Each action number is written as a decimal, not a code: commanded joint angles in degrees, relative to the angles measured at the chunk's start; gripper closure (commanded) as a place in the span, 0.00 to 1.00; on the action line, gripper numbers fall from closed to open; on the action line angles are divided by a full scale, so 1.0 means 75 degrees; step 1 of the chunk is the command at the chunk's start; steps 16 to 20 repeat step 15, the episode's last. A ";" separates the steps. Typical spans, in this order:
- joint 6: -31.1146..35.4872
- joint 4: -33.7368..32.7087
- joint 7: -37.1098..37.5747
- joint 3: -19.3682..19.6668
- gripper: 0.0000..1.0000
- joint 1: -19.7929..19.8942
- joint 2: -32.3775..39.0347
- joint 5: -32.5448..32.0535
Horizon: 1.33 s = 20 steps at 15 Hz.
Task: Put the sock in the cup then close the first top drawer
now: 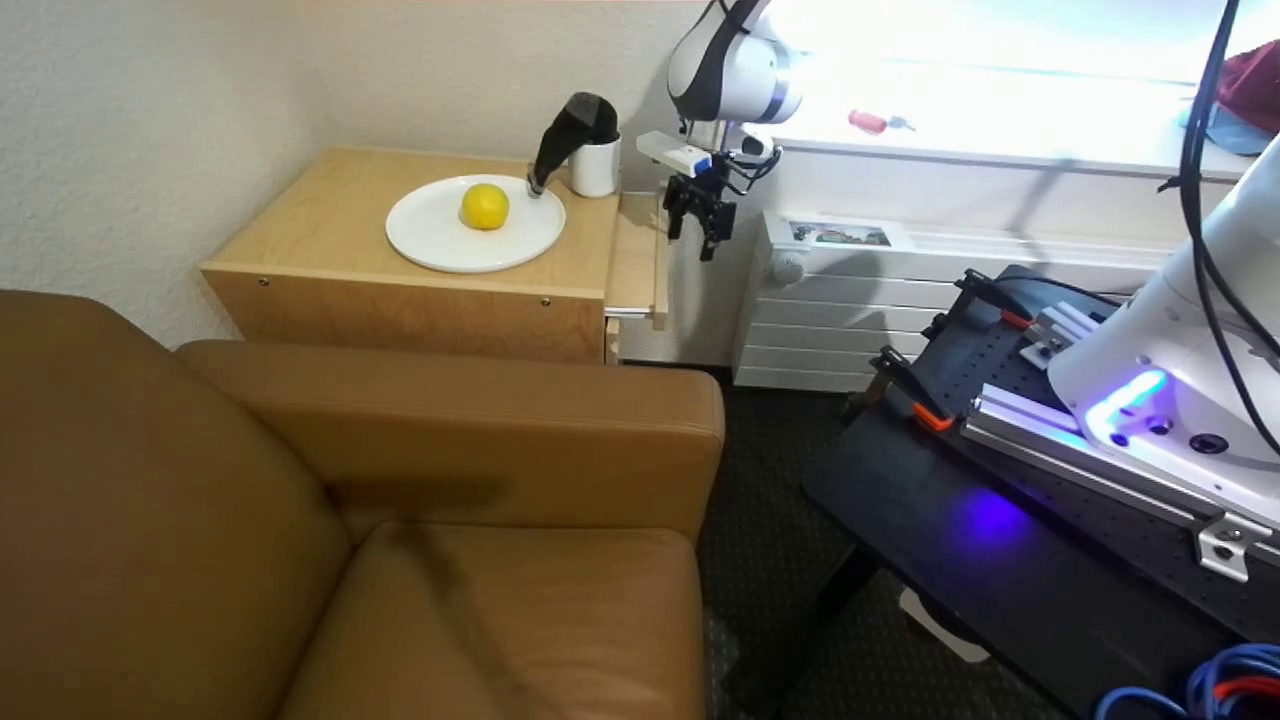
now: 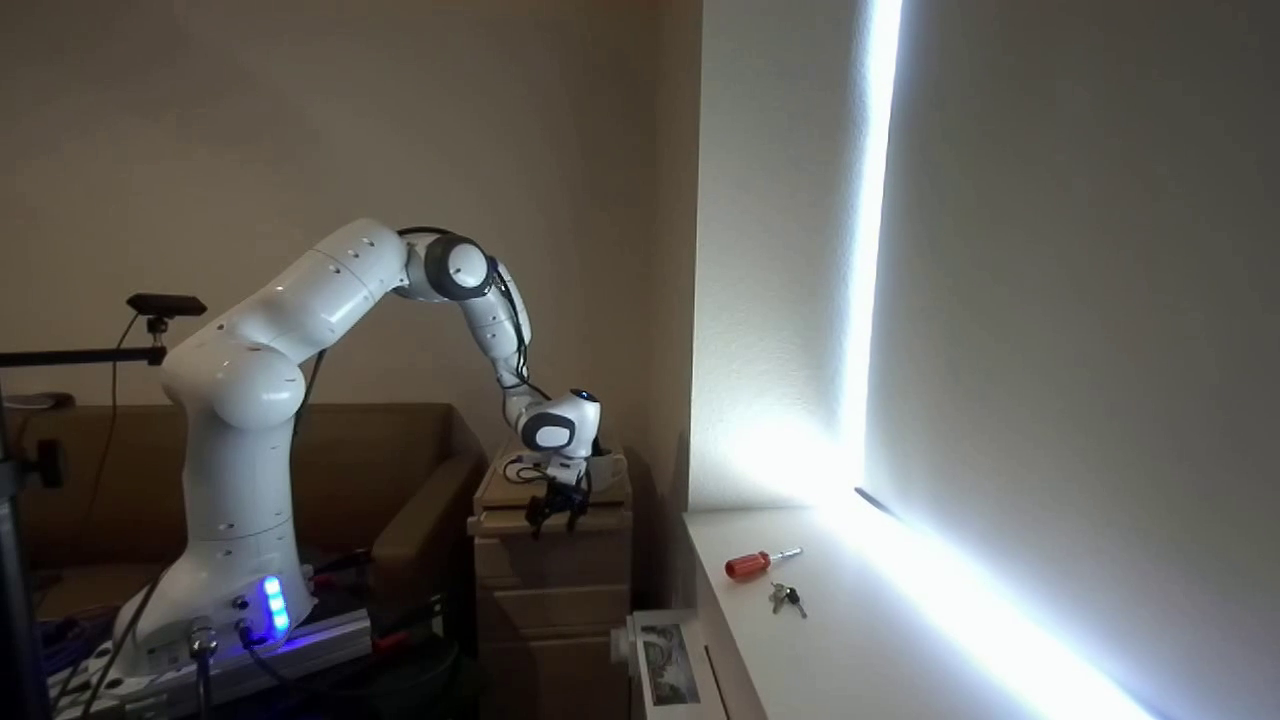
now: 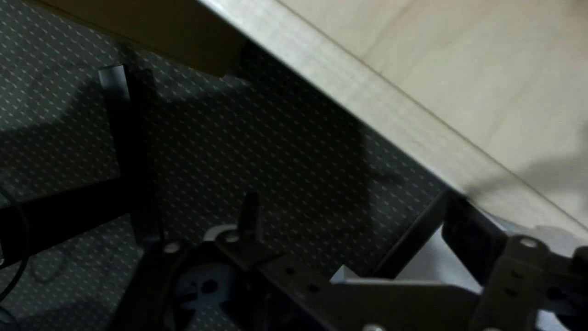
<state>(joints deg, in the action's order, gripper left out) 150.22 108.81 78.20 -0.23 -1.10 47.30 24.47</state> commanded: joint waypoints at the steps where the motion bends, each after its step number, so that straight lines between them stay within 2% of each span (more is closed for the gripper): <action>1: -0.0088 -0.0295 -0.0282 -0.0094 0.00 -0.0218 0.0056 -0.0167; 6: -0.0244 -0.0332 -0.0328 0.0076 0.00 -0.0323 0.0108 -0.0399; 10: -0.0547 0.0272 -0.0109 0.0755 0.00 -0.0382 -0.0224 -0.0917; 14: -0.0389 0.1307 -0.0993 0.0722 0.00 0.0368 -0.1092 -0.0677; 15: -0.0385 0.0441 -0.0426 0.0885 0.00 -0.0025 -0.0253 -0.0804; 20: -0.0385 0.0441 -0.0426 0.0885 0.00 -0.0025 -0.0253 -0.0804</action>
